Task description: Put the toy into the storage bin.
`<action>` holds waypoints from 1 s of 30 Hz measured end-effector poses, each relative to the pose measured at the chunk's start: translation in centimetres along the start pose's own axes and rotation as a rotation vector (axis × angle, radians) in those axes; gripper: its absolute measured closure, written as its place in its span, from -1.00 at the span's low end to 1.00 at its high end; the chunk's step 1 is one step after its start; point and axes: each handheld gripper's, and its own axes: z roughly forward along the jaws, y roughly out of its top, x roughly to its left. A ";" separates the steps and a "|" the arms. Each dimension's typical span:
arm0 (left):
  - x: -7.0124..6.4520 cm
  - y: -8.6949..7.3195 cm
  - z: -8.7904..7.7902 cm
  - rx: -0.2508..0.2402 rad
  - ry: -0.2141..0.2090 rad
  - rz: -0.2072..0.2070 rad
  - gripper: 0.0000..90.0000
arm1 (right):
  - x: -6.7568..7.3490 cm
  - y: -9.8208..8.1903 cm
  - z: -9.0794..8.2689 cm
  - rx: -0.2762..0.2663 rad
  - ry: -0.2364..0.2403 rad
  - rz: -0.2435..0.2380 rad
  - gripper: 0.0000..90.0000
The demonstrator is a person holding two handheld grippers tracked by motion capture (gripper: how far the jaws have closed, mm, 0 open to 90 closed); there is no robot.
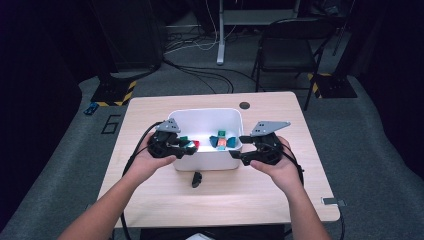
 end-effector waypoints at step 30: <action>5.2 3.9 4.4 0.005 0.067 -0.111 0.48 | 0.0 0.1 -0.4 -0.011 -0.001 -0.002 -0.18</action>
